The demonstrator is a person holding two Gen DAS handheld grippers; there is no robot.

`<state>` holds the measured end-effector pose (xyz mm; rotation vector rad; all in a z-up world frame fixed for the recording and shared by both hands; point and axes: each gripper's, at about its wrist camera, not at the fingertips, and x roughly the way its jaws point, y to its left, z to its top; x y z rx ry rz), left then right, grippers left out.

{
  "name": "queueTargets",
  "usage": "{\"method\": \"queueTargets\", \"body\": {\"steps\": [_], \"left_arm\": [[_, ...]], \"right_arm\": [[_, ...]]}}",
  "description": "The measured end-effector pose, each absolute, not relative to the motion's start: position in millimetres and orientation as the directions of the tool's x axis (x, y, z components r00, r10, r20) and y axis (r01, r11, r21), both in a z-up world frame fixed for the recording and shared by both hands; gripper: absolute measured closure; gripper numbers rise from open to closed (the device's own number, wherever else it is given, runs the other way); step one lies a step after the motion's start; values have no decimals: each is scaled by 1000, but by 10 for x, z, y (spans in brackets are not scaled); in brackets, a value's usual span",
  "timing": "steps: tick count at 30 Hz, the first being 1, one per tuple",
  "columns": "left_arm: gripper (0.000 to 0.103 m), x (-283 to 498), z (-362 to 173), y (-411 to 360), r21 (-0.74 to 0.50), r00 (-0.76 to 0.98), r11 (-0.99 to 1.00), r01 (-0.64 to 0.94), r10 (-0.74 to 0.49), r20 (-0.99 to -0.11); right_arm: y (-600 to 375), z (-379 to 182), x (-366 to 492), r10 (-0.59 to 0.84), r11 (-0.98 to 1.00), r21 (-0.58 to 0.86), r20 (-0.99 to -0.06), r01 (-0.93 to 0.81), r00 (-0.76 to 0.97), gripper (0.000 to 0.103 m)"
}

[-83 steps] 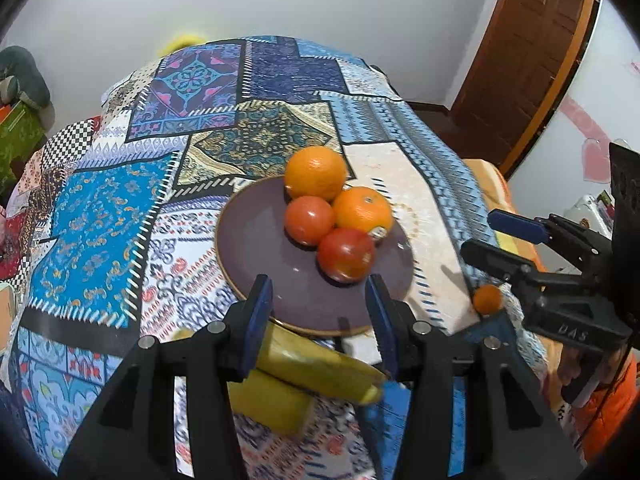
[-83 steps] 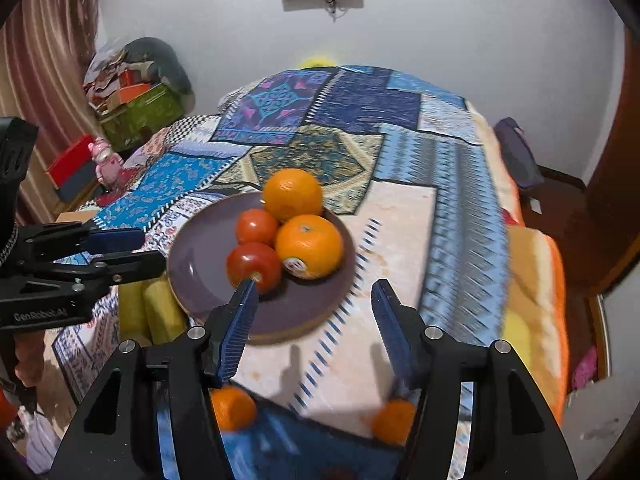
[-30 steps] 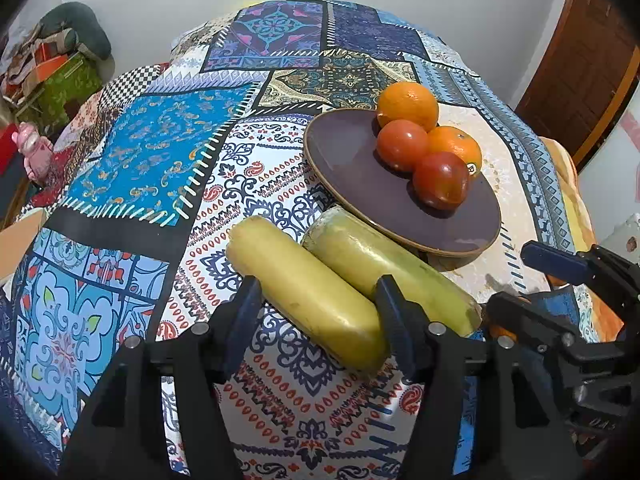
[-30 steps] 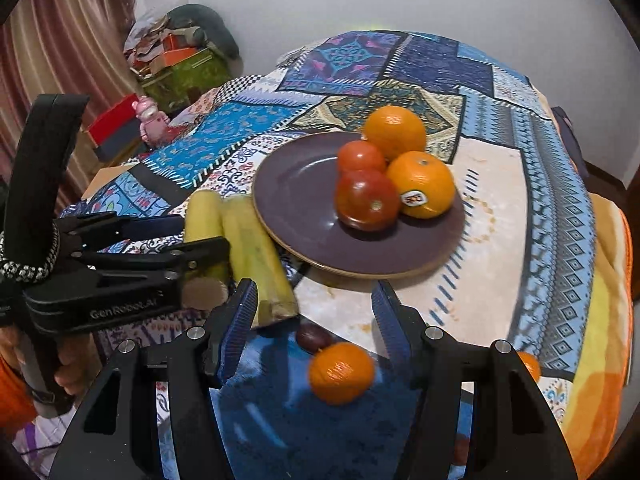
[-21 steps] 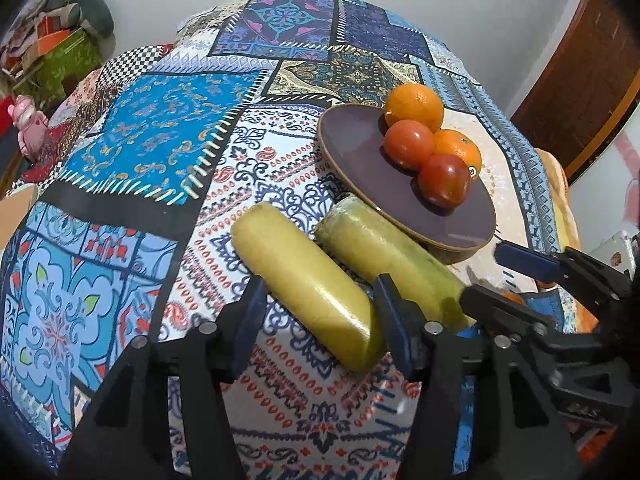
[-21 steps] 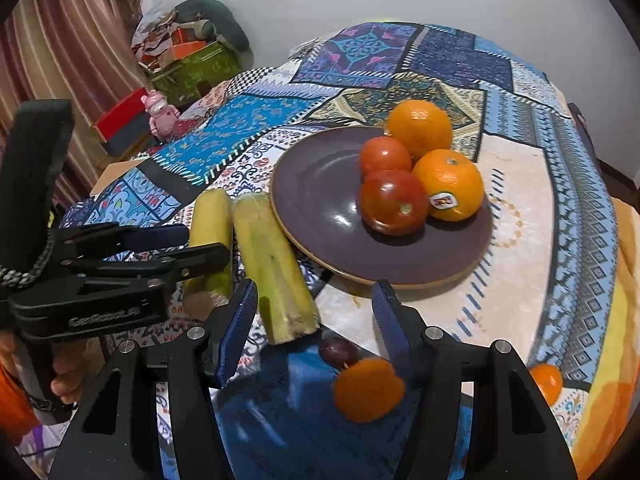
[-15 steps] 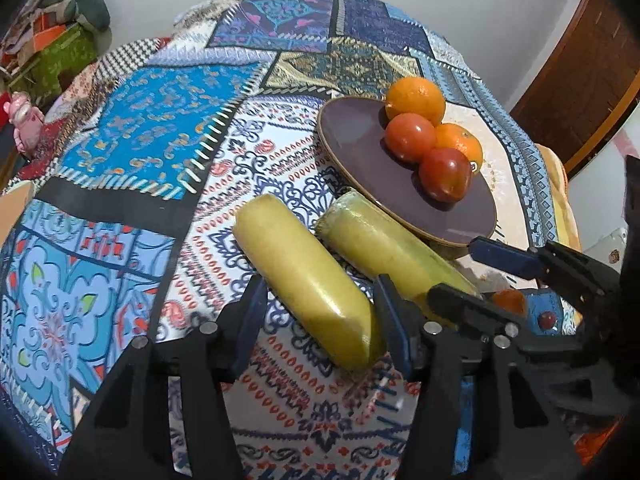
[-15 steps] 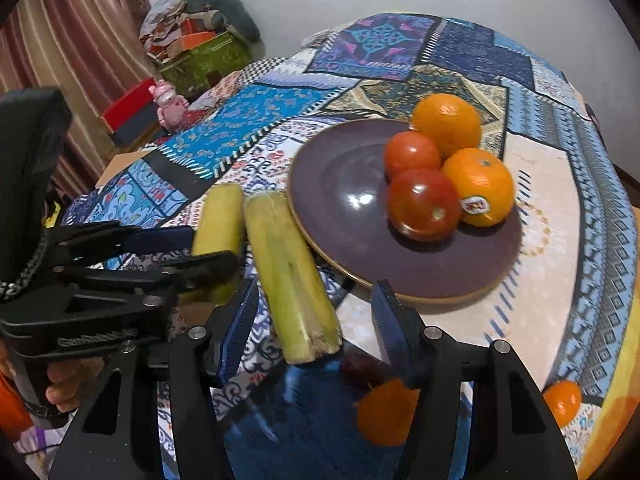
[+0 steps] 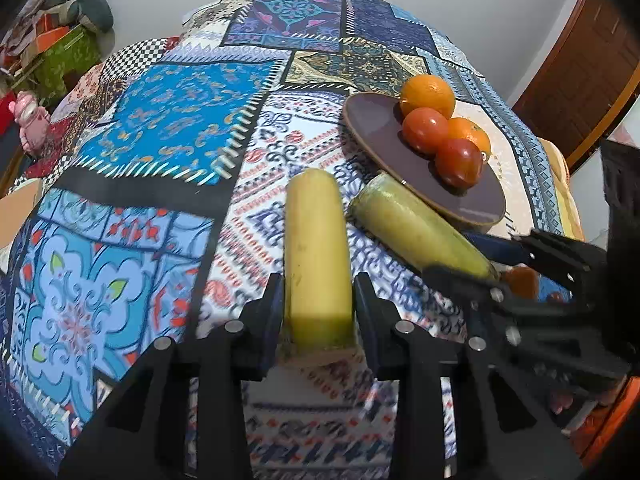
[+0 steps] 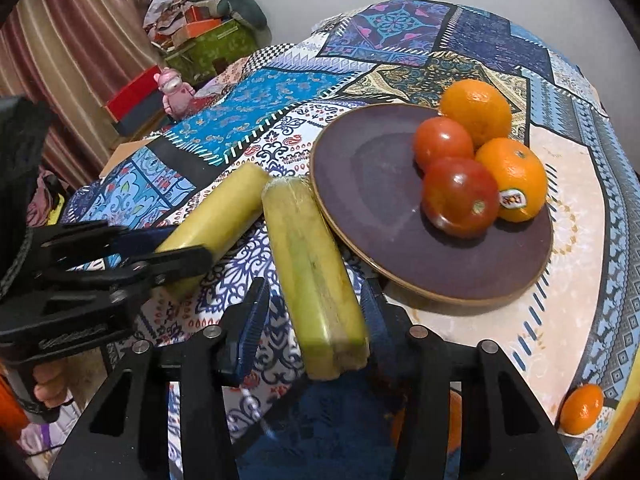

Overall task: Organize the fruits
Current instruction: 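Grasp the pale yellow cob with the left gripper while the right gripper grasps the green cob, then carry both cobs onto the purple plate beside the tomatoes and open both grippers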

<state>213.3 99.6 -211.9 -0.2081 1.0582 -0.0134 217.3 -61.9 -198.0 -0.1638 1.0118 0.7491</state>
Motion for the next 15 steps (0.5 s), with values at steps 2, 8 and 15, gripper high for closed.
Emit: {"method": "queueTargets", "body": {"steps": [2,8,15], "left_arm": [[68,2080,-2108,1031,-177,494,980,-89,-111,-862],[68,1795,-2063,1136,-176,501,981,-80,-113,-858],[68,1700,-2079,1158,-175,491,983,-54,-127,-862]], "right_arm": [[-564,-1977,2170,485,740,201,-821,-641,302,66],[-542,-1941,2018,496,725,230,-828,-649,260,69],[-449,-1956,1961,465,735,202,-844,-647,266,66]]}}
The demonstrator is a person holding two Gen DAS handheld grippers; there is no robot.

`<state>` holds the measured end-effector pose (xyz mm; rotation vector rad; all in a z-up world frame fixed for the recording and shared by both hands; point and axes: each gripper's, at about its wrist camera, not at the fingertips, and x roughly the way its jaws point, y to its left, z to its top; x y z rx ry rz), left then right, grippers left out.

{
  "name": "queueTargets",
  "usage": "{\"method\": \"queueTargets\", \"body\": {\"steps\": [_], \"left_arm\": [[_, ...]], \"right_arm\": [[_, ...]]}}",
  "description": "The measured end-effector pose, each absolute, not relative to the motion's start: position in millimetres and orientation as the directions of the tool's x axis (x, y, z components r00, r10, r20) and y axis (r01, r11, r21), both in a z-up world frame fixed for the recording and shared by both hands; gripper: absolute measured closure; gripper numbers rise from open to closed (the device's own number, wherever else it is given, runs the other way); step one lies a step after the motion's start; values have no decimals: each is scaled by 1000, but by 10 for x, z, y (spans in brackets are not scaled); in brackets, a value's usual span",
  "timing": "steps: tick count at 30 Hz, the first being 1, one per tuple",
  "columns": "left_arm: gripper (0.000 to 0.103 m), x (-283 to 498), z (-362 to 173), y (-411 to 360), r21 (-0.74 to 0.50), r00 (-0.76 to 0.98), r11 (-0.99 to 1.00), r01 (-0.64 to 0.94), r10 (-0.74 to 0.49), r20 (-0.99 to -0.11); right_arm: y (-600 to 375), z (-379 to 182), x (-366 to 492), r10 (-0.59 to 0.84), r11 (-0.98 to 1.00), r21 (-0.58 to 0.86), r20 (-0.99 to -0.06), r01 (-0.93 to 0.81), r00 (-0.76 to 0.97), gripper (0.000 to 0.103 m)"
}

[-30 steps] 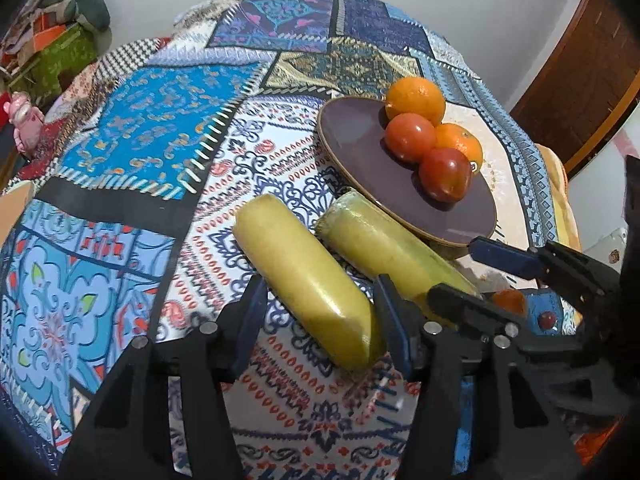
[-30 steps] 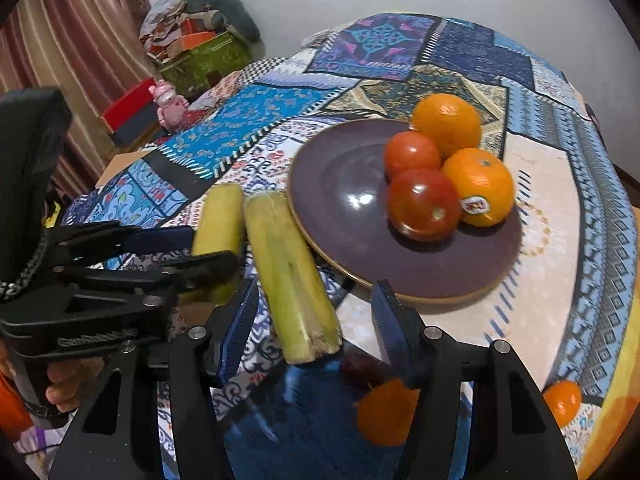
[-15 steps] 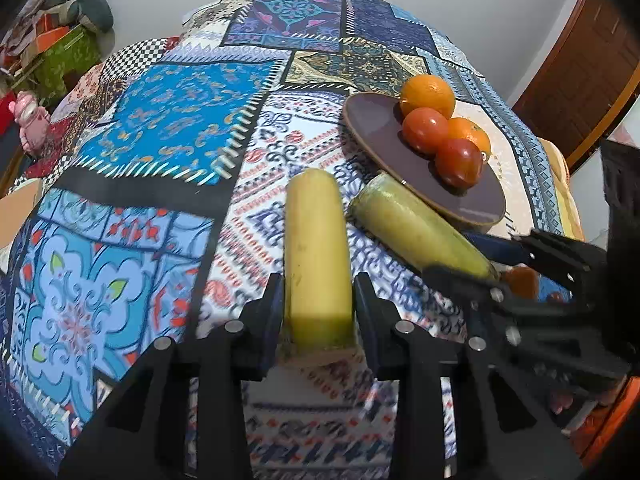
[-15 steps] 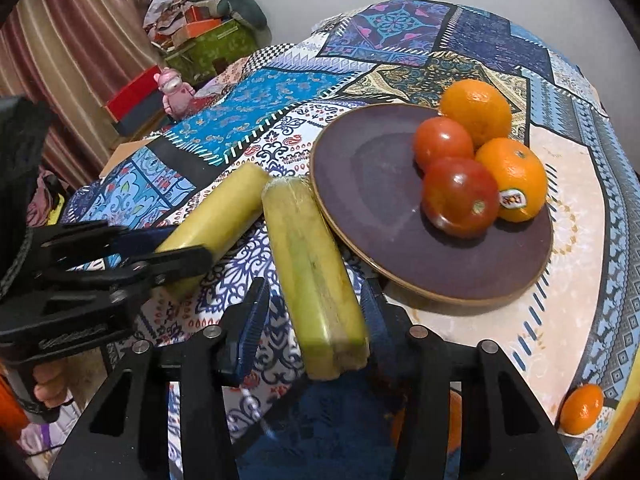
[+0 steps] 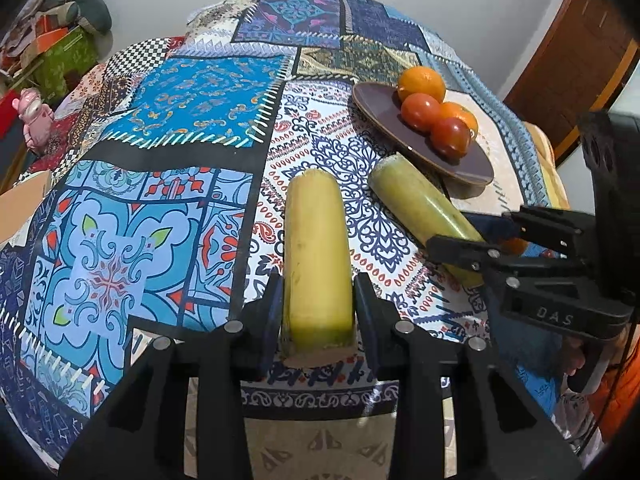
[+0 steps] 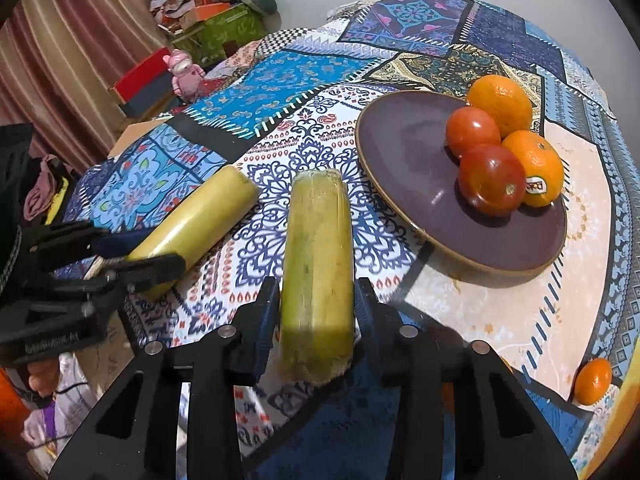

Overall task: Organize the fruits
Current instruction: 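Carry both cobs onto the purple plate beside the tomatoes and open both grippers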

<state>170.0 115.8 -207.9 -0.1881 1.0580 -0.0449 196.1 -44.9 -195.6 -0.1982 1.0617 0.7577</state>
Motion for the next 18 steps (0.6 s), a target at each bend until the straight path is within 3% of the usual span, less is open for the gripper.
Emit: {"method": "queueTargets", "body": {"steps": [18], "left_arm": [[68,1969,-2166,1187,-169,472,986,-10,-144,-870]], "right_arm": [[-288,-2013,2013,476,727,189,-832,-660,286,68]]}}
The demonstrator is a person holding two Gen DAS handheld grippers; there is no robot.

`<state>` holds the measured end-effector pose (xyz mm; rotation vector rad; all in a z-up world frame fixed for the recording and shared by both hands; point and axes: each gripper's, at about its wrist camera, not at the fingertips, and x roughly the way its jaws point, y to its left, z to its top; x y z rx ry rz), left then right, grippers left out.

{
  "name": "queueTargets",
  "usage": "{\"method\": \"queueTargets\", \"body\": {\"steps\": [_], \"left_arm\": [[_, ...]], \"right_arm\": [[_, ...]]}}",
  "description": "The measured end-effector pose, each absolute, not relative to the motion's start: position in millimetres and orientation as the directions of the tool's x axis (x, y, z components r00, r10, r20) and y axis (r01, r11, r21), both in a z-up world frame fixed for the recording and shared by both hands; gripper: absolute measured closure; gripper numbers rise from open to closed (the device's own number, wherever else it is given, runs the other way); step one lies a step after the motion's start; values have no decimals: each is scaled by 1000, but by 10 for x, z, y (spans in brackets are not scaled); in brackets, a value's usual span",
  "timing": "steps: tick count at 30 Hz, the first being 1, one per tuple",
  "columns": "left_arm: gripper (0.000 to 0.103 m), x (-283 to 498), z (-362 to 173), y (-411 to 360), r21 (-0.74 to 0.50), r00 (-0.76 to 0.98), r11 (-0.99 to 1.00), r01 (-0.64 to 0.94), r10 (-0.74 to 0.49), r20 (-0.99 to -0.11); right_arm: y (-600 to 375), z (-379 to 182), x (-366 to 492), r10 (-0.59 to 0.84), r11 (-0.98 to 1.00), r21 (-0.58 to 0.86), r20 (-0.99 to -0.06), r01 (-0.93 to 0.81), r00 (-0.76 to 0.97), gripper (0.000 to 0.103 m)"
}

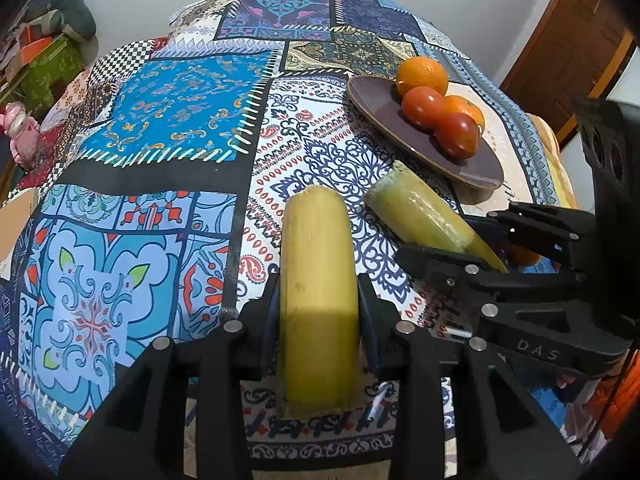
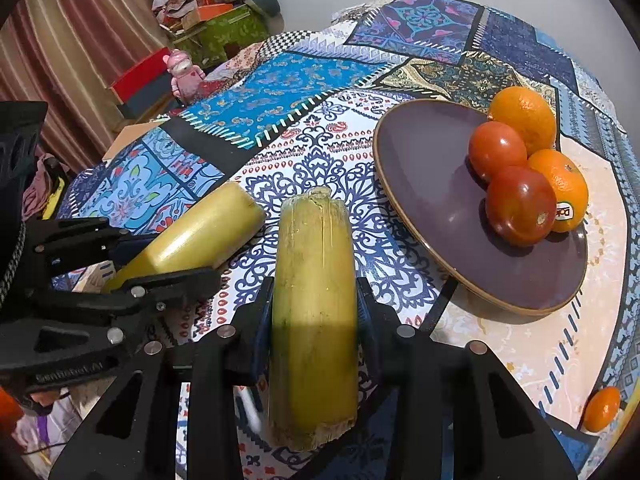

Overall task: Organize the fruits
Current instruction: 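Carry both cobs onto the purple plate beside the tomatoes and open both grippers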

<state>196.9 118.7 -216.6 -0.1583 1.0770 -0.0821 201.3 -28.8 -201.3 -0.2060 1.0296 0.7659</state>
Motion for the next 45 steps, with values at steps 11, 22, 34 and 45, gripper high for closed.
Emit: {"method": "queueTargets", "body": {"steps": [11,22,34,45], "left_arm": [[68,1901,-1809,1094,-145,532,989,12,-129,-837],[68,2203,-1525,997,-158,591,987,13,-135,-795],[68,2673,-1776,942,-180,554,984,-9,-145,-820],[68,2961,-1926,920,-210,532,977,-31,-162,-831]], "right_arm": [[-485,-1618,2041,513,738,186,-779,-648,361,68],[-651,-1465,2364,479,789,154,-760,-594,439,68],[-521,-1702,2705,436,805,135,-795,-578,422,68],[-496,-1772,2821,438,795,140,-805,-590,400,68]]}}
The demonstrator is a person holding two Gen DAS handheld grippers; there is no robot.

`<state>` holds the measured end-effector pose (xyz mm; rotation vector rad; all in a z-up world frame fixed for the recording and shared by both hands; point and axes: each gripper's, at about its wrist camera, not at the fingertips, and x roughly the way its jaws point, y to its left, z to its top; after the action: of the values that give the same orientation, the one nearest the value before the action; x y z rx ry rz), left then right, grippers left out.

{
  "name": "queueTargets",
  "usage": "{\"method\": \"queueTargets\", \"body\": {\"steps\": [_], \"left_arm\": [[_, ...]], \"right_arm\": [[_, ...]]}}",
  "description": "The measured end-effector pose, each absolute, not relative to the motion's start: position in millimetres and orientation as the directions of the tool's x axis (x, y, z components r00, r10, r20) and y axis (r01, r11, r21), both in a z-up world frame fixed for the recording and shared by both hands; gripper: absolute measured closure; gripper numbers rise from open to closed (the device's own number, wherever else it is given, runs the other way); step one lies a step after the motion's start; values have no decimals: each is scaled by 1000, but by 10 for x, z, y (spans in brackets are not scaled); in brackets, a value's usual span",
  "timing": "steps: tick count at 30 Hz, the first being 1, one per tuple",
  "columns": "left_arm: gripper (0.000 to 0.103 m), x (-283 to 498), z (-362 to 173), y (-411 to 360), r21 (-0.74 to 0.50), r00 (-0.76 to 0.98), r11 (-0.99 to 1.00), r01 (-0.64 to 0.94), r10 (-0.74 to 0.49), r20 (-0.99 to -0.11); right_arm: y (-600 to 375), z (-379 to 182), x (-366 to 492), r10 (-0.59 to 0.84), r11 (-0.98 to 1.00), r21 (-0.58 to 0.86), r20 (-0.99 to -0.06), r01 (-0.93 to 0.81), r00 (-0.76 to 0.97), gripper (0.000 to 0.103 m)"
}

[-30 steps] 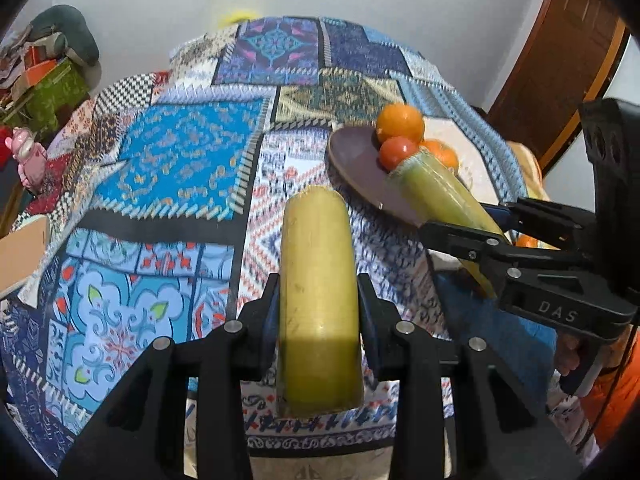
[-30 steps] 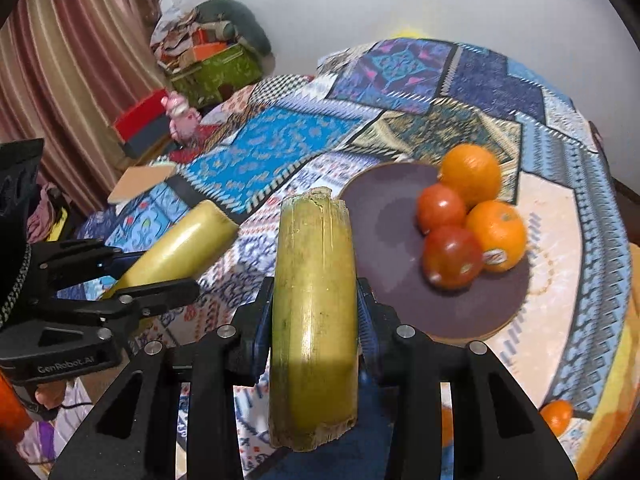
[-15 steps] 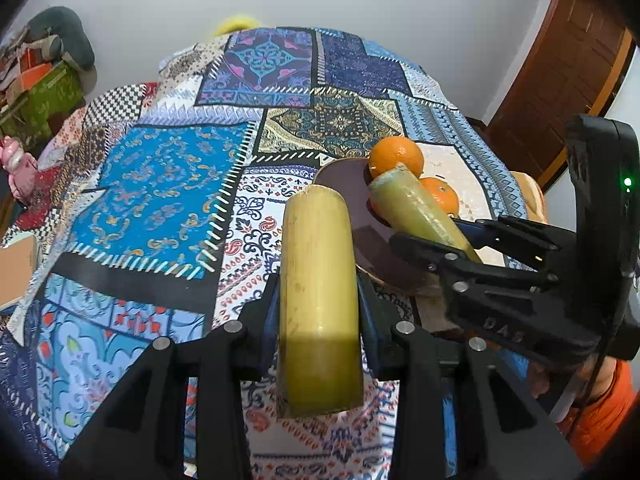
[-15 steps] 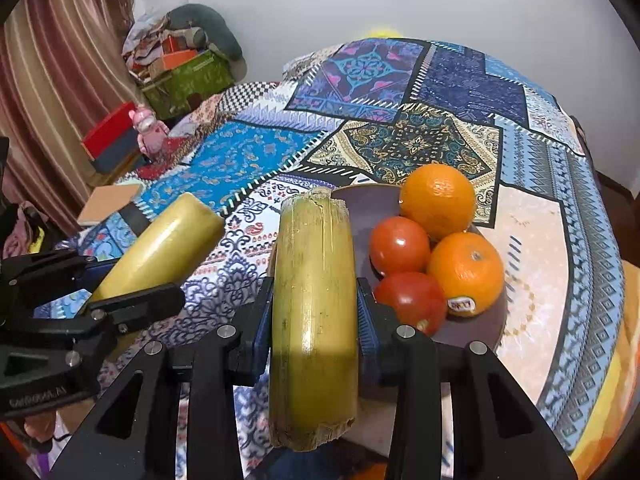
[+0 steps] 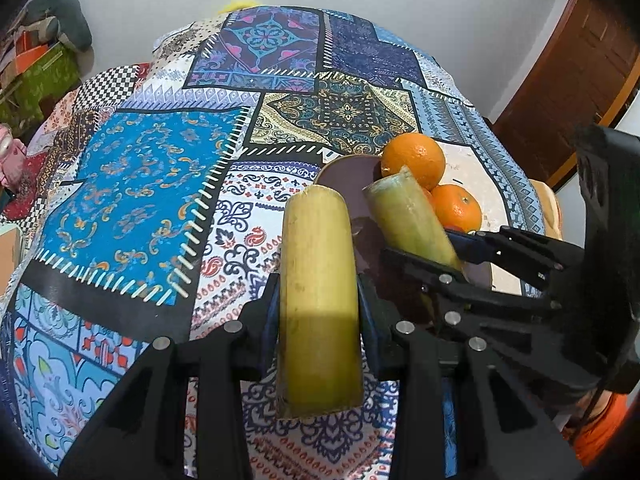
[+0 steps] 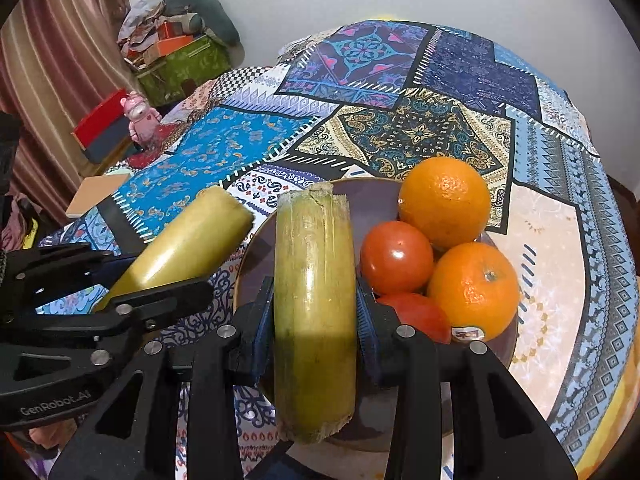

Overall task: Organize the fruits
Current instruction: 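Carry both cobs onto the purple plate beside the tomatoes and open both grippers, then grasp a small mandarin with the left gripper while the right gripper grasps the other mandarin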

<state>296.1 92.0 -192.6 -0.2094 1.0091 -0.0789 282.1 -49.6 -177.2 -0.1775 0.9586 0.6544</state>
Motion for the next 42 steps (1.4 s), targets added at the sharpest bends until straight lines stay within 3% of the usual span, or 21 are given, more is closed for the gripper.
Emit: {"method": "queueTargets", "body": {"steps": [26,32,42], "left_arm": [[67,3294,-1984,651,-185,490,972,-142,-93,-866],[60,3256,-1909,495,-171,474,981,-89,-110,-874],[59,2879,-1626,187,-111,534,994,26,-108,-839]], "right_arm": [[-1340,-1489,2659,457,821,143,-745,-552,487,68],[-1558,-1480,2601,449,835,146,-738,-531,503,68],[-1906,-1402,2422,410,865,126,-735,-486,540,68]]}}
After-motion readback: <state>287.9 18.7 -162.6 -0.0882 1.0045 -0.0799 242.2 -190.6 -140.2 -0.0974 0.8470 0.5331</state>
